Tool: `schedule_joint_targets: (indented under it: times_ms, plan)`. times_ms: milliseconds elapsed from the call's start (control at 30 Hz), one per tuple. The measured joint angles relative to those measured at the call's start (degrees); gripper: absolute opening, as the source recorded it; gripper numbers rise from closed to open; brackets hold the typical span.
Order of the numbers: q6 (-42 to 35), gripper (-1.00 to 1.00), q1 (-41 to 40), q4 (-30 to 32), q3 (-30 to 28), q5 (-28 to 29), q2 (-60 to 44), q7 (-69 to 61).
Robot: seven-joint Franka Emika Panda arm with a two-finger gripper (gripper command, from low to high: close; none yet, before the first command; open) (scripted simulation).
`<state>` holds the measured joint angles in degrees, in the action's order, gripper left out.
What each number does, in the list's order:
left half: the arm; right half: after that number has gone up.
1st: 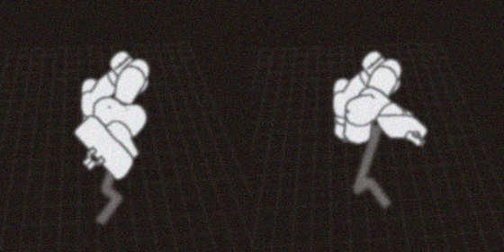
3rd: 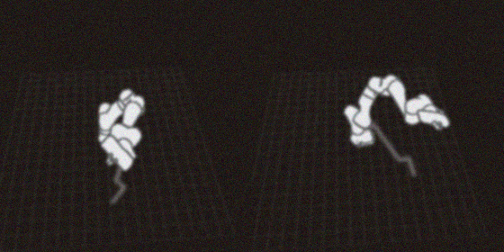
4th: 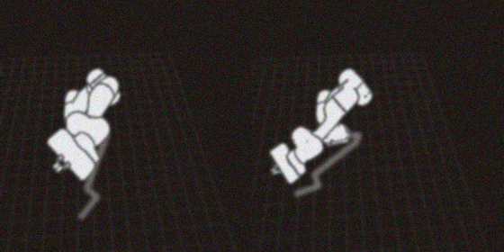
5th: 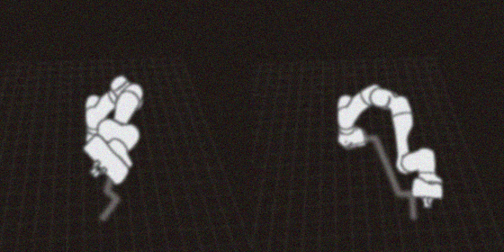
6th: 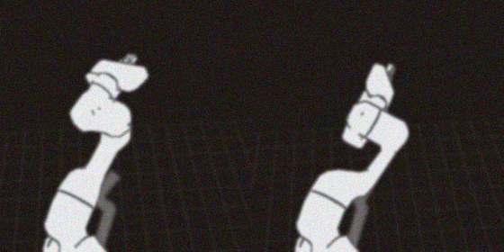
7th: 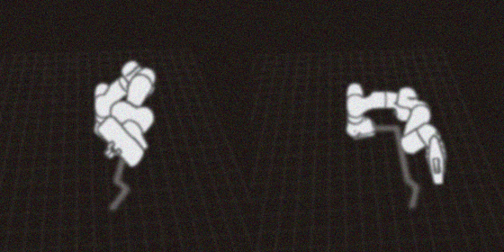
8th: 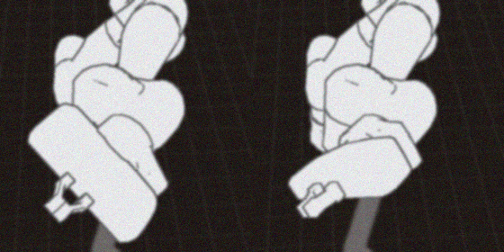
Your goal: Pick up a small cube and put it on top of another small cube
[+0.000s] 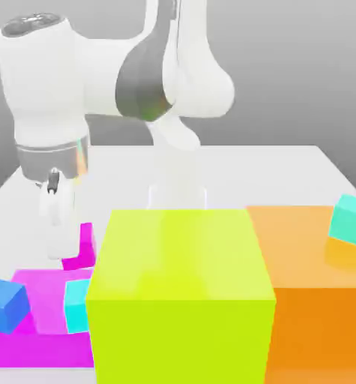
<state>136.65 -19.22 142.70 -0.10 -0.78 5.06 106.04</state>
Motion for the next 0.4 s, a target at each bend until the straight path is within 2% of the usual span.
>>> schedule_joint_targets:
  times_ms: [333, 367, 400]
  plan:
    - [8.2, -1.00, 0.1, 1.7, 0.0, -0.1, -6.4, 0.3]
    - [9.3, 1.00, 0.2, 2.0, 0.2, -0.6, -7.1, 0.0]
    - [9.3, 1.00, 0.2, 2.0, 0.2, -0.6, -7.1, 0.0]
